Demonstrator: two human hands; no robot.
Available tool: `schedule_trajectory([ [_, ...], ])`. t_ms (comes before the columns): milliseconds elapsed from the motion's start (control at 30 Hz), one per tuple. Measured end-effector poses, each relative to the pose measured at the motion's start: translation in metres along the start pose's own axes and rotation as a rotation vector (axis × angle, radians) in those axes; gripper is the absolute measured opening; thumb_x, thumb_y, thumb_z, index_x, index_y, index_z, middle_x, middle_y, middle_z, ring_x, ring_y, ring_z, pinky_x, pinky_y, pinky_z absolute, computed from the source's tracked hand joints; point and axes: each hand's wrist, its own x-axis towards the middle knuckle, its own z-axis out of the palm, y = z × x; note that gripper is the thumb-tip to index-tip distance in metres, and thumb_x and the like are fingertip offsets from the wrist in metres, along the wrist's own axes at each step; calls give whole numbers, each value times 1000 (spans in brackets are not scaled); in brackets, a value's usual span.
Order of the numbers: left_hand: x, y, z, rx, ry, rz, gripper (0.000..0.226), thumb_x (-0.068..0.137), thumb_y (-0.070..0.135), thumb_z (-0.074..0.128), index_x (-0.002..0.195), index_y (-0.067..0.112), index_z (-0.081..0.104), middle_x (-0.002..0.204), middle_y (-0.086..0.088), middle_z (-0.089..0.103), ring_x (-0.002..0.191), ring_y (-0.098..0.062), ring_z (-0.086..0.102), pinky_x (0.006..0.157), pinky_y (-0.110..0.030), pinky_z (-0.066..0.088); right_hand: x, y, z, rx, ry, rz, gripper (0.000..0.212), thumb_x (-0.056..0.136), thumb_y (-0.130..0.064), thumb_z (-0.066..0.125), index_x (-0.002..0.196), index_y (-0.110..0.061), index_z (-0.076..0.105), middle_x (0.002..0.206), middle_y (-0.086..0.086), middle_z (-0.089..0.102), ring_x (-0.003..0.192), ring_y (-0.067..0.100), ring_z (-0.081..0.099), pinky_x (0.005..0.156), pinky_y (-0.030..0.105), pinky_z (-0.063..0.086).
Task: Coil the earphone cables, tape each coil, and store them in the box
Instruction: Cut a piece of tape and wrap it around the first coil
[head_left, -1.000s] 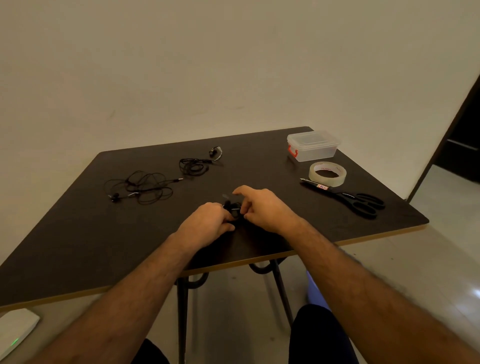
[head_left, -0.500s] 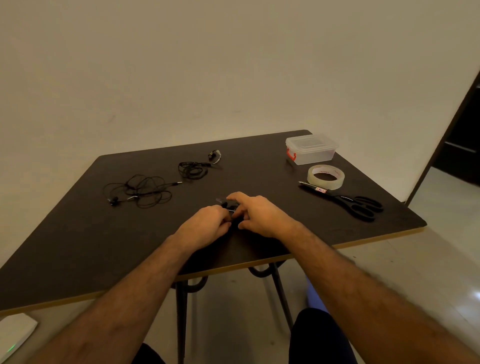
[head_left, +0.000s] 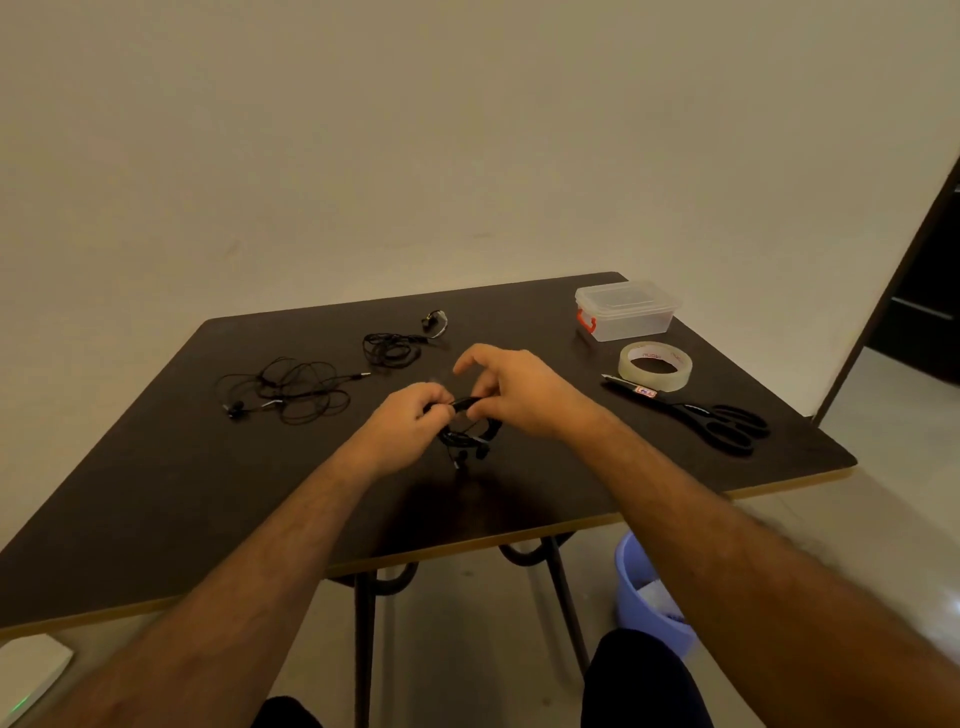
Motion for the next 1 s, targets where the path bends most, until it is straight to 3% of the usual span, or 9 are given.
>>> schedule_trajectory([
  [100, -1, 9, -2, -167, 65, 11, 23, 98, 16, 40, 84, 8, 56, 77, -4, 46, 69, -13, 43, 67, -33, 32, 1, -9, -13, 123, 10, 17, 48, 82, -13, 77, 123, -24, 54, 82, -4, 73, 82, 6, 69, 86, 32, 53],
  [233, -3, 19, 4, -388, 175, -11, 32, 101, 11, 35, 78, 11, 57, 73, 0, 54, 70, -9, 50, 71, -31, 38, 2, -16, -22, 210, 24, 31, 49, 81, -13, 79, 123, -19, 54, 85, 1, 75, 86, 10, 72, 93, 37, 52],
  [400, -5, 23, 7, -592, 221, 1, 35, 103, 13, 37, 74, 8, 55, 67, -6, 49, 74, -24, 50, 75, -29, 45, -2, -18, -25, 246, 72, 32, 50, 80, -12, 79, 123, -17, 54, 80, 4, 76, 81, 11, 73, 93, 39, 53],
  [467, -5, 25, 8, -631, 217, 8, 36, 104, 15, 38, 73, 11, 56, 64, -3, 43, 69, -21, 45, 74, -31, 43, -4, -17, -27, 266, 101, 36, 51, 79, -11, 79, 123, -17, 54, 79, 4, 76, 80, 10, 73, 93, 41, 54],
  [667, -4, 21, 4, -486, 169, 49, 33, 104, 33, 44, 81, 23, 66, 65, 5, 46, 68, -17, 47, 87, -50, 51, -5, -16, -33, 264, 176, 48, 52, 78, -9, 80, 123, -18, 54, 79, 2, 76, 76, 8, 73, 88, 39, 57],
  [800, -4, 26, 2, -380, 163, 2, 33, 105, 31, 42, 88, 16, 66, 62, 7, 46, 66, -11, 49, 75, -31, 44, -6, -14, -33, 211, 193, 51, 51, 78, -11, 80, 122, -19, 55, 83, 3, 75, 78, 10, 72, 85, 37, 58],
  [1000, -3, 38, 5, -385, 226, 20, 33, 106, 28, 36, 82, 15, 53, 68, 4, 40, 65, -11, 40, 67, -27, 39, -7, -16, -32, 287, 204, 22, 46, 82, -12, 77, 122, -16, 55, 80, 2, 73, 77, 13, 71, 76, 28, 55],
])
